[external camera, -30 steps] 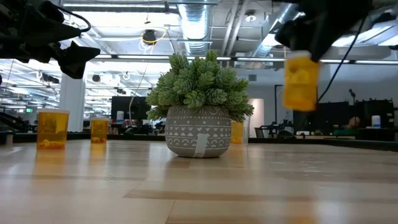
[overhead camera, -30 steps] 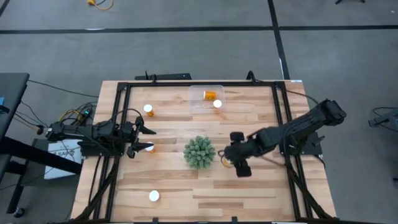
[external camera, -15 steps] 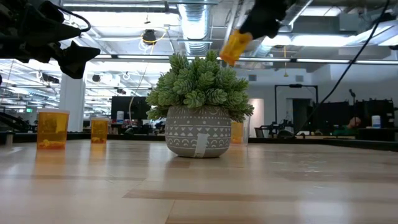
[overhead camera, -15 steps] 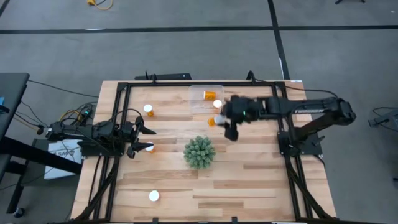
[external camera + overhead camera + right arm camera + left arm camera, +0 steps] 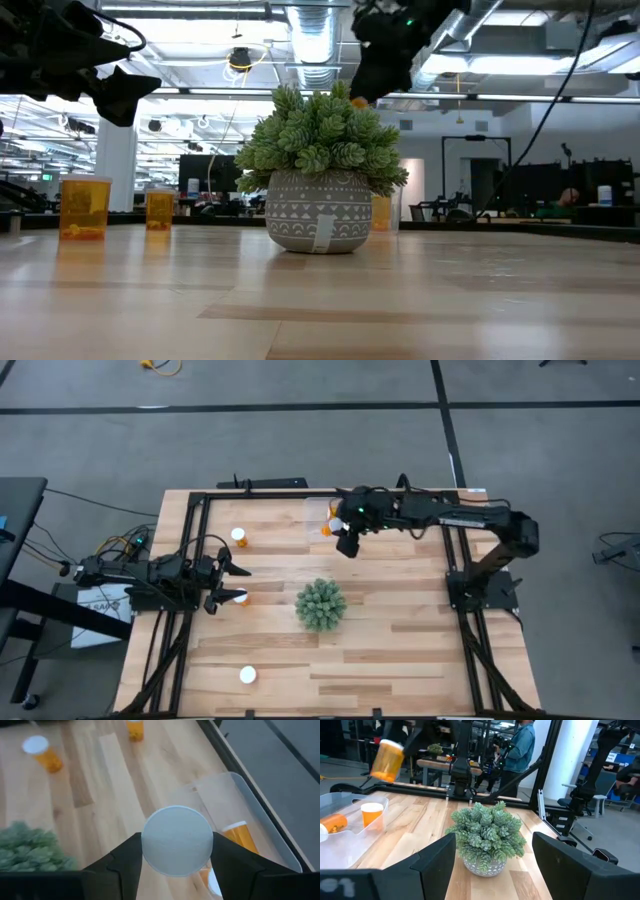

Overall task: Pick and place pill bottles into a basket
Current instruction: Put the orange pill bottle into the transparent bin

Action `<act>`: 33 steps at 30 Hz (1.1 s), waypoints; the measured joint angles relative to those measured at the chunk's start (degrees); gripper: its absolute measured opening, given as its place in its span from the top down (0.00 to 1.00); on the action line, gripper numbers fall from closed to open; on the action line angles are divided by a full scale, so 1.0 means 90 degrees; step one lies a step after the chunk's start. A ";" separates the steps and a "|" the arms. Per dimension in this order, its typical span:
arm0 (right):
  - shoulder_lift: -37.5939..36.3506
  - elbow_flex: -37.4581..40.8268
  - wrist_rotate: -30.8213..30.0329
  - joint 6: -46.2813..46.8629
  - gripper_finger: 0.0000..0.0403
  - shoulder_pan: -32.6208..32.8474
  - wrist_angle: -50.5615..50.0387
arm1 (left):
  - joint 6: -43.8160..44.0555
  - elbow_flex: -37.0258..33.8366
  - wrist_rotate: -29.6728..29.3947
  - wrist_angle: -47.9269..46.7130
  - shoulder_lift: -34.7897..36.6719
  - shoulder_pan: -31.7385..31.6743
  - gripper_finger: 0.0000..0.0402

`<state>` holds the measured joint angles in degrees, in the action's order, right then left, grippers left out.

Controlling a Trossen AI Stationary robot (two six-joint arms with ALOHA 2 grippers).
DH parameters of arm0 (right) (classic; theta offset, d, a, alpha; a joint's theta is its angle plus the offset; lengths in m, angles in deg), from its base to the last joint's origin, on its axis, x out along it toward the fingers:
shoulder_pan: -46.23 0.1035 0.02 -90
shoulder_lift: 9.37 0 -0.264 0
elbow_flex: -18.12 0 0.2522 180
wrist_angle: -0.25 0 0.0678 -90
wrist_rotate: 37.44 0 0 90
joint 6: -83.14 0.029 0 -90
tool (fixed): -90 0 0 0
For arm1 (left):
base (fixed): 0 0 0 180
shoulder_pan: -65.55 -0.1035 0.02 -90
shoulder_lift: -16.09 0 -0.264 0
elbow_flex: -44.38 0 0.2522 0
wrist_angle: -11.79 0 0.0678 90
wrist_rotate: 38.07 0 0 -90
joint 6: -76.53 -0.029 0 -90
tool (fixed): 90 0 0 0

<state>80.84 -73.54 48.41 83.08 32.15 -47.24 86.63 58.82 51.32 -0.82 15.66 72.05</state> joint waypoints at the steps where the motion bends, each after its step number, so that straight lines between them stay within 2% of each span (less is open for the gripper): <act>1: 0.0098 -0.0059 0.0005 0.0000 0.53 -0.0057 -0.0047 | 0.0000 0.0000 0.0000 -0.0001 0.0000 0.0000 0.37; 11: 0.0992 -0.0733 0.0192 0.0002 0.53 -0.0894 -0.0477 | 0.0001 0.0000 0.0000 0.0000 -0.0001 0.0000 0.37; 18: 0.1305 -0.0790 0.0648 0.0221 0.53 -0.1364 -0.0667 | 0.0000 0.0000 0.0000 0.0000 0.0000 0.0000 0.37; 33: 0.1458 -0.0788 0.0815 0.0121 0.53 -0.1361 -0.0887 | 0.0000 -0.0001 0.0000 0.0000 0.0000 0.0000 0.37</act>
<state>93.96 -80.63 55.74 84.17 19.90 -55.22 86.63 58.81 51.32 -0.82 15.66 72.05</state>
